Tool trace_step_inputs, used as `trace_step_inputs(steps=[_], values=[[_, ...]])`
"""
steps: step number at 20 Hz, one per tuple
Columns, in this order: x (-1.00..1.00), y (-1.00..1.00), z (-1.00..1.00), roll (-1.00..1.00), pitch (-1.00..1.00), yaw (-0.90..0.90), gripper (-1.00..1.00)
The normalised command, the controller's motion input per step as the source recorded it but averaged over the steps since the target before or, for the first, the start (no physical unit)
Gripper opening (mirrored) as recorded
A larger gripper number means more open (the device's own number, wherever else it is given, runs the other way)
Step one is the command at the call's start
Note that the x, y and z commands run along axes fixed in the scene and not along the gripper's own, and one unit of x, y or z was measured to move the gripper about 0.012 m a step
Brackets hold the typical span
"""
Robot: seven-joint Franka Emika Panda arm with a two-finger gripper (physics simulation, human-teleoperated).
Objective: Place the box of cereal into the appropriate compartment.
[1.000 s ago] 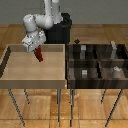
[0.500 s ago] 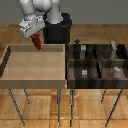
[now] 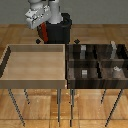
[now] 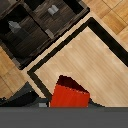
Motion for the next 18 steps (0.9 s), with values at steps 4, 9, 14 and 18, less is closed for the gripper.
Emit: trace_step_inputs(steps=[4, 9, 14, 18], values=[[0.00, 1.00, 0.00, 0.00, 0.00, 0.00, -1.00], [0.00, 1.00, 0.00, 0.00, 0.00, 0.00, -1.00], [0.00, 1.00, 0.00, 0.00, 0.00, 0.00, -1.00], [0.00, 1.00, 0.00, 0.00, 0.00, 0.00, -1.00]])
